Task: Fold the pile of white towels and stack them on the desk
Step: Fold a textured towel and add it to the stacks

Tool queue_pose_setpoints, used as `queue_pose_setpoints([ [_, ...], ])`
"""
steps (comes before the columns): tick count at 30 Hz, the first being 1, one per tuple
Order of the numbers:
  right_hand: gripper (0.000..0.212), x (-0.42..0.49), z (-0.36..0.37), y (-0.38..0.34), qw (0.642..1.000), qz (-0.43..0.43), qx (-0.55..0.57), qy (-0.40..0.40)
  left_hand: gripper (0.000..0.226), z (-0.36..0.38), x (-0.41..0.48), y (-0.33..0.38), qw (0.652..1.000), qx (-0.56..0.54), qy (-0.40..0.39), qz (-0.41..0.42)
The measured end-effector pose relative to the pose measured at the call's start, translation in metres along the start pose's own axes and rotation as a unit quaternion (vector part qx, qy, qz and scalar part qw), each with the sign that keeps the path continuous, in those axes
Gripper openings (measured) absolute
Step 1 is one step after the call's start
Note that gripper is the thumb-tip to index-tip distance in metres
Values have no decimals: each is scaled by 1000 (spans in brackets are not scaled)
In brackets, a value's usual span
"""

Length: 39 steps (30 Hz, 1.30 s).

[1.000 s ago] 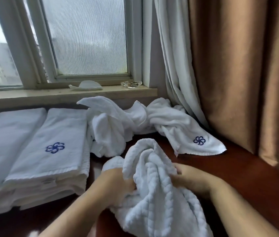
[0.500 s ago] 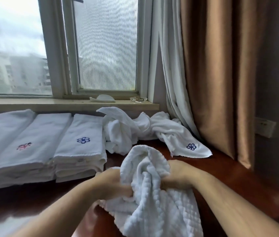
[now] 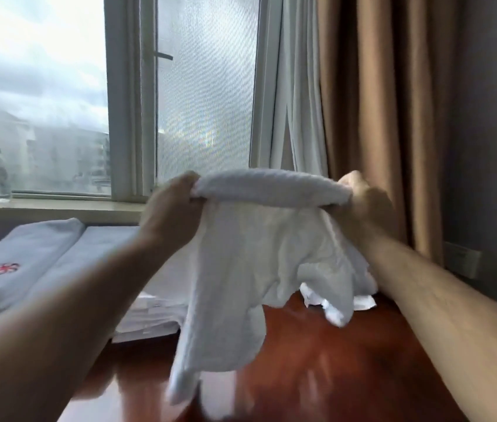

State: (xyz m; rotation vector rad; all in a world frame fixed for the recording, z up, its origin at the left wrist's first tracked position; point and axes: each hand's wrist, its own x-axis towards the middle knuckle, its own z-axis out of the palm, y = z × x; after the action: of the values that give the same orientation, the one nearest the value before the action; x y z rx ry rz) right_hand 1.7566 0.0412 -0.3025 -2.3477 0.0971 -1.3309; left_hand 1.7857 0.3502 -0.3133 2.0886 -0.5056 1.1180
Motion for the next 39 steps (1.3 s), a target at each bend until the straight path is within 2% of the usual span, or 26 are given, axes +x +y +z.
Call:
queue_pose_setpoints([
  [1,32,6,-2,-5,1000,-5,-7,19,28,-4,8,4,1000,5,9,6],
  [2,32,10,-2,-7,1000,-6,-24,4,30,-8,13,7,1000,1,0,8],
  [5,26,2,11,5,978,-4,-152,-145,44,-3,-1,-1,992,50,-113,34],
  [8,23,-57,40,48,916,2,-259,-307,48,28,-66,-29,945,205,-247,66],
  [11,26,-137,67,91,832,5,-174,-527,60,66,-148,-59,884,233,-405,-4],
  [12,27,-156,73,100,813,9,-139,-565,66,76,-168,-65,863,223,-451,-40],
  [14,32,-173,80,113,824,13,-131,-552,72,86,-187,-71,849,211,-479,-73],
  [16,41,-172,83,121,843,-7,-168,-511,82,89,-185,-76,844,238,-479,-34],
  [19,53,-169,87,128,861,23,-71,-503,98,90,-181,-76,819,228,-525,-31],
  [21,40,-166,91,132,865,24,-55,-497,110,93,-183,-73,820,186,-537,-61],
  [23,21,-157,94,133,861,27,-77,-502,116,95,-183,-70,833,199,-513,-48],
  [25,13,-145,96,131,857,19,-118,-502,84,99,-171,-68,869,250,-426,29],
  [27,10,-130,98,127,887,-13,-158,-433,48,99,-152,-64,898,299,-311,82],
  [29,13,-116,98,119,919,-52,-156,-357,42,95,-131,-60,906,332,-244,96],
  [30,14,-110,97,114,917,-66,-151,-364,41,92,-123,-58,903,341,-241,100],
  [31,13,-106,94,111,897,-77,-152,-407,38,89,-118,-56,898,341,-258,102],
  [33,19,-103,88,107,841,-83,-160,-511,34,79,-118,-51,883,310,-342,92],
  [34,25,-102,85,106,819,-81,-153,-548,33,72,-122,-49,871,289,-388,85],
  [36,55,-99,76,98,782,-57,-122,-609,41,58,-128,-45,849,253,-457,76],
  [37,69,-97,73,91,769,-31,-88,-632,47,51,-129,-42,840,231,-487,64],
  [38,73,-96,73,85,766,-5,-45,-641,53,45,-127,-39,830,206,-515,49],
  [39,67,-96,76,78,775,12,-6,-632,57,39,-125,-36,824,184,-535,39],
])
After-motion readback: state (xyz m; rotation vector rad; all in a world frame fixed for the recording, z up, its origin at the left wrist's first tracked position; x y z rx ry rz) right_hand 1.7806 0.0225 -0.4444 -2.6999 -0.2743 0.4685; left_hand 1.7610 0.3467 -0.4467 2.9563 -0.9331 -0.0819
